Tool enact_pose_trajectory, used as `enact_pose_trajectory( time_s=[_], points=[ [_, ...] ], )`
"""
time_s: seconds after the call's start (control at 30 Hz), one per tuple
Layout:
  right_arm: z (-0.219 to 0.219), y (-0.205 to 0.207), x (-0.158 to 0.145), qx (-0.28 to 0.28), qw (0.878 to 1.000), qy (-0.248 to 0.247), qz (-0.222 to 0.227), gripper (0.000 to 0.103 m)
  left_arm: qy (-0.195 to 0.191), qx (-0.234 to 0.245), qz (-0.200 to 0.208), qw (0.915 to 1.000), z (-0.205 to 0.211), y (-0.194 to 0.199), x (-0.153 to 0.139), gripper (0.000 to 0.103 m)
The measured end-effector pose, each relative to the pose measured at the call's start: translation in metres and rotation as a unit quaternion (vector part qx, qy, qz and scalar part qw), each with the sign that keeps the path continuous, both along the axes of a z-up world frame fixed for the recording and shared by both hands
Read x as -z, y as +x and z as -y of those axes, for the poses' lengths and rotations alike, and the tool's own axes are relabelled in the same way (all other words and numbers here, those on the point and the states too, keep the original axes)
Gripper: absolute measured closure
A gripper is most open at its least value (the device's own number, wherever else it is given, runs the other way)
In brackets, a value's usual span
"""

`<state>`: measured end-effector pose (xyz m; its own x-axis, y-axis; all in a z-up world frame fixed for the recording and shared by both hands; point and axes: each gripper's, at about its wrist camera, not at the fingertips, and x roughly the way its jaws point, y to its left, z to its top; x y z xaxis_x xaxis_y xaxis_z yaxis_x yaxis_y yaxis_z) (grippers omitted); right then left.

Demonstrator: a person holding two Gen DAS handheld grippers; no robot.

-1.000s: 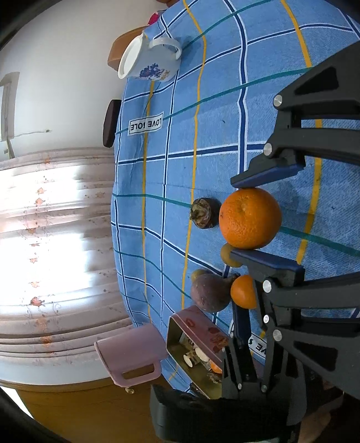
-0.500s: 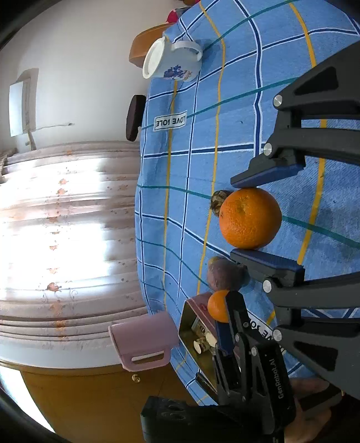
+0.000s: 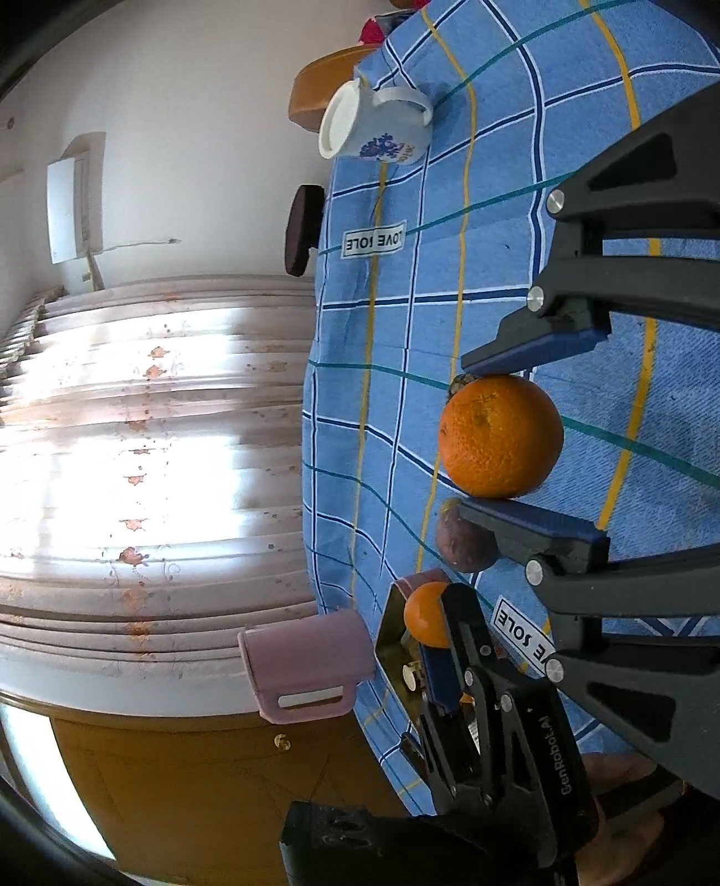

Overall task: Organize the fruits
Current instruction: 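Carry both held oranges over the metal tin box and release them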

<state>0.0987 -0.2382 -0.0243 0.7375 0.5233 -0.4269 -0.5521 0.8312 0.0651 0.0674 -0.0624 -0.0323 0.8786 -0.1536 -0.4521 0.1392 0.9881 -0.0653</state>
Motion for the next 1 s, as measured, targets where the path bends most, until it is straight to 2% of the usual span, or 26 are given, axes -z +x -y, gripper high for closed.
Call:
enact_pose_trajectory(
  time_s=[1.0],
  points=[
    [0.003,-0.026,-0.008,0.01,0.997,0.002,0.071,0.056,0.018,-0.015,0.063,0.9977,0.005,-0.023,-0.008,0.065]
  ],
)
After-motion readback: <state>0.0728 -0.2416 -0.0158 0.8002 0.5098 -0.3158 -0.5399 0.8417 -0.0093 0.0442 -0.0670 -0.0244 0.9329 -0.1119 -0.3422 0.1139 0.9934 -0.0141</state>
